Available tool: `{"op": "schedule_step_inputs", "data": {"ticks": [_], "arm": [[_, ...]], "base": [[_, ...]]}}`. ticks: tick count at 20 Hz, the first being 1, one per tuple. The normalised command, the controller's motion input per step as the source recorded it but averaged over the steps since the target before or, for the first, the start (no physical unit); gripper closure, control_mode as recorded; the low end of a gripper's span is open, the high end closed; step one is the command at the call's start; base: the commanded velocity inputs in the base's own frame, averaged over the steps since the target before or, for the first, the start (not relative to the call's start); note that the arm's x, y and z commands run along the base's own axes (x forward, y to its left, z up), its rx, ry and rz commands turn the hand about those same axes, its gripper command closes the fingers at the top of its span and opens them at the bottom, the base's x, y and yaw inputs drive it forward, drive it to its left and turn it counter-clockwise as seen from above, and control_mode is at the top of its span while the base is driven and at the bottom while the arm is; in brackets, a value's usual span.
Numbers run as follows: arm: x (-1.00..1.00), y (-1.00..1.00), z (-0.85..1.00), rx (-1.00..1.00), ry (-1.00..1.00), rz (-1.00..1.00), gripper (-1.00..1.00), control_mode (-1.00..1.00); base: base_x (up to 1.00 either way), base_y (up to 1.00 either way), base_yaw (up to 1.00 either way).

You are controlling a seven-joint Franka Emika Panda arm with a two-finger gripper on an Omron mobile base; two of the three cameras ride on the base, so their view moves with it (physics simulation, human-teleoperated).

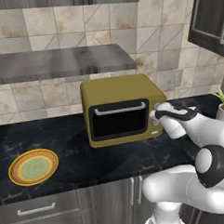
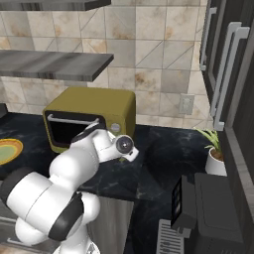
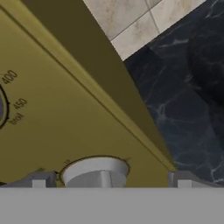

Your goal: Pick up the bagel from the plate, place it on the toaster oven rack, close the door, and set the timer.

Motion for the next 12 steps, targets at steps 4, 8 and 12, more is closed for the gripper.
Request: {"op": "schedule_step_inputs", "data": {"ticks": [4,8,12], "arm": [[0.31,0.25,-0.25,0.0,0.0,-0.09,-1.0,-1.0],[0.28,0.26,-0.23,0.0,0.0,-0.11,-1.0,-1.0],[0.13,0.26,-0.21,0.0,0.01,-0.15,-1.0,-1.0]], "base": [[0.0,0.0,0.0],[0.0,0.0,0.0],[0.0,0.0,0.0]]}}
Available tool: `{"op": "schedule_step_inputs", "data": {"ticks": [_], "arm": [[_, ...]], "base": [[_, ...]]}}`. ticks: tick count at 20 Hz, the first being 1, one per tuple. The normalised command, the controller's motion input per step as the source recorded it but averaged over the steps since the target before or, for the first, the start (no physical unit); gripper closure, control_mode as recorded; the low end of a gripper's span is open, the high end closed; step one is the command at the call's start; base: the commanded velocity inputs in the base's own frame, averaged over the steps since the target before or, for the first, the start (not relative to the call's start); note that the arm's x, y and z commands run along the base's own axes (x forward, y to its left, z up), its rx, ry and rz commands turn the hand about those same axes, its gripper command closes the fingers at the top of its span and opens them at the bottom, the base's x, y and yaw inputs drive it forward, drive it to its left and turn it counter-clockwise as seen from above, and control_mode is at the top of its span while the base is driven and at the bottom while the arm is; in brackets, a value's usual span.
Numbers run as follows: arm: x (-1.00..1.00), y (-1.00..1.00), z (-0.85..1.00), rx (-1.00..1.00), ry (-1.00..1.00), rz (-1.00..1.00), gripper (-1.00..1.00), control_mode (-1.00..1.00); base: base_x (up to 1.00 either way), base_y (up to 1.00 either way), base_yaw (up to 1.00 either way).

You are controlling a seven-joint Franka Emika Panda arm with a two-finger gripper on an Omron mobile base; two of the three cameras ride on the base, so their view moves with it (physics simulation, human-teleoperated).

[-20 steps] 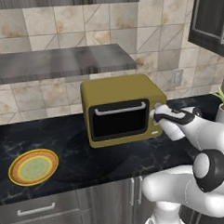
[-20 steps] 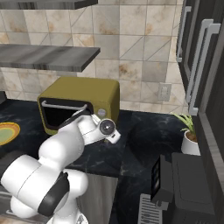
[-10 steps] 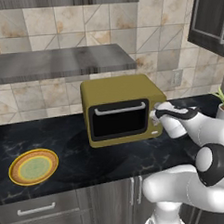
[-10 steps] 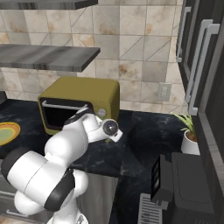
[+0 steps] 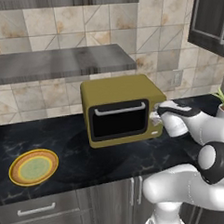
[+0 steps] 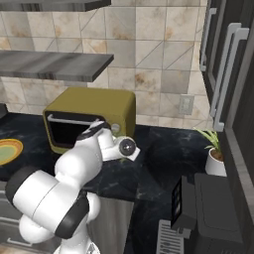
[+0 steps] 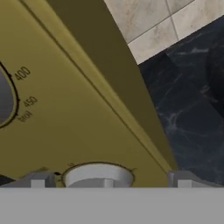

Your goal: Pick up the bagel from the plate, place it on the toaster oven rack, close the door, and set the timer.

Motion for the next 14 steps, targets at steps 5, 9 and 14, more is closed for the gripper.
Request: {"op": "schedule_step_inputs", "data": {"ticks": [5,9,14], "arm": [[0.0,0.18,-0.1,0.0,0.14,-0.22,-1.0,-1.0],[0.0,0.06,0.0,0.0,0.29,-0.25,-1.0,-1.0],[0.1,0.01,-0.07,0.01,0.24,-0.22,-1.0,-1.0]], "base": [[0.0,0.0,0.0],[0.0,0.0,0.0],[0.0,0.0,0.0]]}}
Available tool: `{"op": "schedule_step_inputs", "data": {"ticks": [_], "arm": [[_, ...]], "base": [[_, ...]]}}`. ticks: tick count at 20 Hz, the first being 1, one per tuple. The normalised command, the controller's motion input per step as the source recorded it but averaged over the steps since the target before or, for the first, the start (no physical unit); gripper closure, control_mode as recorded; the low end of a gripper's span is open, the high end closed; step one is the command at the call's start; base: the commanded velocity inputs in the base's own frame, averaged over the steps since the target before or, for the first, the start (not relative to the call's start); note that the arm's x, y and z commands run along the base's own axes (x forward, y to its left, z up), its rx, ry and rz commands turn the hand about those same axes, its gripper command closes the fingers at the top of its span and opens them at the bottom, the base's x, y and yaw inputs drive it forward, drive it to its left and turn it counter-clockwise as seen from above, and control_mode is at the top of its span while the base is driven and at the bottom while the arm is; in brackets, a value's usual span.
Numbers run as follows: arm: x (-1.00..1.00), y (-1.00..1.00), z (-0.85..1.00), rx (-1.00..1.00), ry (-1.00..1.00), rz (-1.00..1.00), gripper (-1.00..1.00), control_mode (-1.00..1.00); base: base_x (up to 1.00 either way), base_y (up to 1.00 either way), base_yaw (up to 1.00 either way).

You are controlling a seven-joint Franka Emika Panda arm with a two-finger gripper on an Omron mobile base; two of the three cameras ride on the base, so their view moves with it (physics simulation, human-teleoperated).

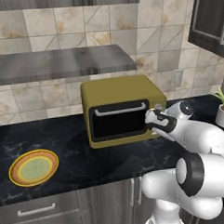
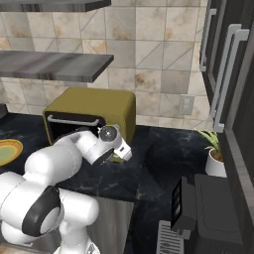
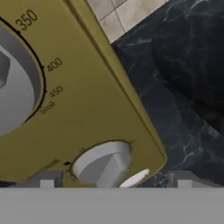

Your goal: Pick up the bagel from the plate, place it on the toaster oven rack, close the door, and set the timer.

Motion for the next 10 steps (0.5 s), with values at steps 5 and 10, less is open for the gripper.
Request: {"op": "schedule_step_inputs", "data": {"ticks": [5,10], "arm": [[0.31,0.0,-0.46,0.04,0.0,-0.1,-1.0,-1.0],[0.2,0.0,-0.63,0.08,-0.06,-0.06,-1.0,-1.0]], "base": [[0.0,0.0,0.0],[0.0,0.0,0.0]]}}
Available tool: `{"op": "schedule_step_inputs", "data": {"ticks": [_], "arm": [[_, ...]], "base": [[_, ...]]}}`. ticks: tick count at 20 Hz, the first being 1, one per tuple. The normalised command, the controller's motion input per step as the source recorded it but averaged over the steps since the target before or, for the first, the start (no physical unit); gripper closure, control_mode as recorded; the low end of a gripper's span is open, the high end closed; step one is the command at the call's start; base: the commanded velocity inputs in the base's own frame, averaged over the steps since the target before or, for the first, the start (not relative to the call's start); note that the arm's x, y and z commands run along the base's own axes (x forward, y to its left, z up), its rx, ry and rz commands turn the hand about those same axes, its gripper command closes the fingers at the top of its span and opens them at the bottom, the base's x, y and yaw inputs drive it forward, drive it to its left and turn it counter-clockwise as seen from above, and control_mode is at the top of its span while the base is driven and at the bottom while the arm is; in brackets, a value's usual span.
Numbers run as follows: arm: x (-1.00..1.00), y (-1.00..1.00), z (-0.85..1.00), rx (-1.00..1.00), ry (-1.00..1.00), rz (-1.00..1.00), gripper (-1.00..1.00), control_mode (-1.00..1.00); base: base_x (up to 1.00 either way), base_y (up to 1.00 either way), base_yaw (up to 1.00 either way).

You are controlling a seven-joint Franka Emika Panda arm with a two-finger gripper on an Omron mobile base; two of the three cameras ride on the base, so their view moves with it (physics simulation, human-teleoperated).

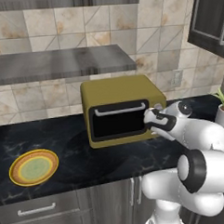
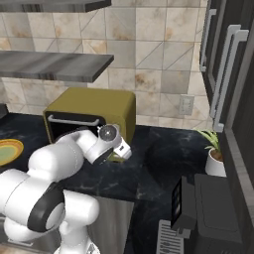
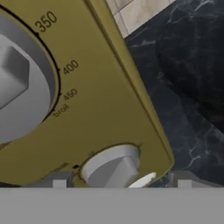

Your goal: Pick up the bagel from the plate, place it on the toaster oven rack, close the door, and set the timer.

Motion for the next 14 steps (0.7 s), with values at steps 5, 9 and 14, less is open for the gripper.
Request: {"op": "schedule_step_inputs", "data": {"ticks": [5,9,14], "arm": [[0.14,-0.08,-0.37,0.1,-0.03,-0.1,-1.0,-1.0],[0.06,-0.2,-0.01,0.1,0.03,-0.16,-1.0,-1.0],[0.24,-0.05,-0.05,0.04,0.03,-0.15,-1.0,-1.0]], "base": [[0.0,0.0,0.0],[0.0,0.0,0.0],[0.0,0.0,0.0]]}}
